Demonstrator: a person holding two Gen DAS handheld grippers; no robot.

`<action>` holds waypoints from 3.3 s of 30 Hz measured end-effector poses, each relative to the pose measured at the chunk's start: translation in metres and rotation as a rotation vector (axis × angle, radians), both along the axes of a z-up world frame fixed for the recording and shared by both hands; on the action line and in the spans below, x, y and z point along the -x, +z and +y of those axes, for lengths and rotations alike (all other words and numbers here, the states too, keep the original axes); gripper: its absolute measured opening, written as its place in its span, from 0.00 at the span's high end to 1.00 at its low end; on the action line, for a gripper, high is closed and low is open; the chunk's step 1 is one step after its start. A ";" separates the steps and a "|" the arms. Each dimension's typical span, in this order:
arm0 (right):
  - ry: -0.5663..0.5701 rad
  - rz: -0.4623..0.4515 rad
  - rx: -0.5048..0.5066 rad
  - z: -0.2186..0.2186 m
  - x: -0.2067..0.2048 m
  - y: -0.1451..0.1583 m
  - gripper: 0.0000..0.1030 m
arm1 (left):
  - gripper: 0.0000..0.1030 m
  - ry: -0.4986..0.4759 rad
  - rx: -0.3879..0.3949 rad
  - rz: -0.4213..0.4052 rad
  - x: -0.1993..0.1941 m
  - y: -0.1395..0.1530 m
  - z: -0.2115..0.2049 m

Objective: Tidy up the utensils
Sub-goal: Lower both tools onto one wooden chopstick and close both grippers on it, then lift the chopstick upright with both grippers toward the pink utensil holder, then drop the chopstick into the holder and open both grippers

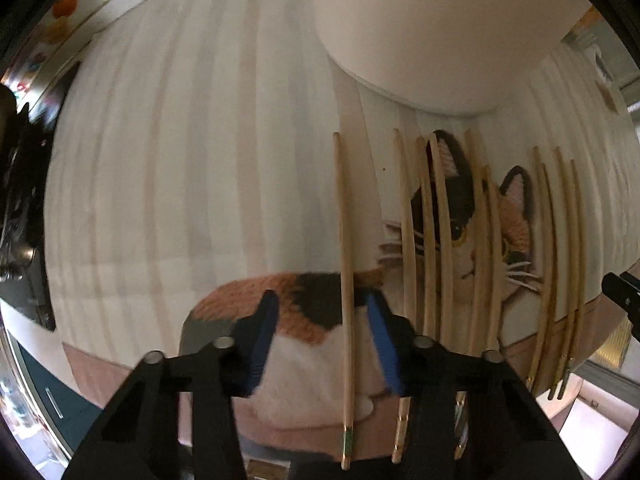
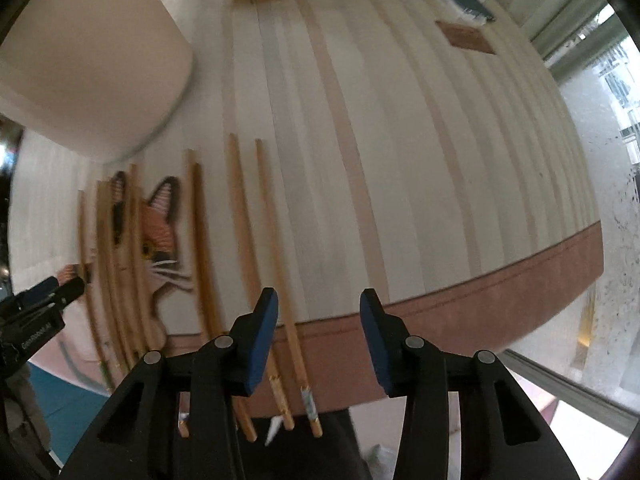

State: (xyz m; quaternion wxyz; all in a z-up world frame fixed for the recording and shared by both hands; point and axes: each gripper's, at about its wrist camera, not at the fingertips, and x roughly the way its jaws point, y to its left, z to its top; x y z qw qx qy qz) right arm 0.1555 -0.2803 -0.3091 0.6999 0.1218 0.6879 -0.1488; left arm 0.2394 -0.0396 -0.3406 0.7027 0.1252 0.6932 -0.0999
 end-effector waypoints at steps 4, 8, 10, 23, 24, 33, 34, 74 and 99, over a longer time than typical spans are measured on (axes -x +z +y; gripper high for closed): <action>0.000 0.041 -0.005 0.002 -0.011 -0.018 0.57 | 0.83 -0.009 0.022 -0.004 -0.005 -0.001 -0.002; 0.028 0.069 -0.029 0.013 -0.021 -0.033 0.57 | 0.95 0.056 0.025 0.008 -0.011 -0.005 0.003; 0.038 0.065 -0.011 0.017 -0.024 -0.034 0.64 | 0.96 0.102 0.028 0.009 -0.012 -0.007 0.010; 0.093 0.067 -0.011 0.016 -0.039 -0.033 0.92 | 0.96 0.175 -0.061 -0.014 0.019 -0.006 0.023; 0.099 0.067 -0.014 0.017 -0.039 -0.031 0.92 | 0.96 0.173 -0.067 -0.016 0.018 -0.009 0.017; 0.143 0.105 -0.011 0.019 -0.048 -0.035 0.92 | 0.96 0.151 -0.087 -0.023 0.012 -0.015 -0.016; 0.135 0.102 -0.014 0.020 -0.049 -0.040 0.92 | 0.96 0.153 -0.082 -0.024 0.011 -0.015 -0.015; -0.027 -0.645 -0.117 -0.032 -0.095 0.218 0.93 | 0.96 0.396 0.300 -0.634 -0.030 0.300 0.055; -0.070 -0.792 -0.122 0.000 -0.250 0.237 0.93 | 0.96 0.328 0.454 -0.454 -0.137 0.287 -0.014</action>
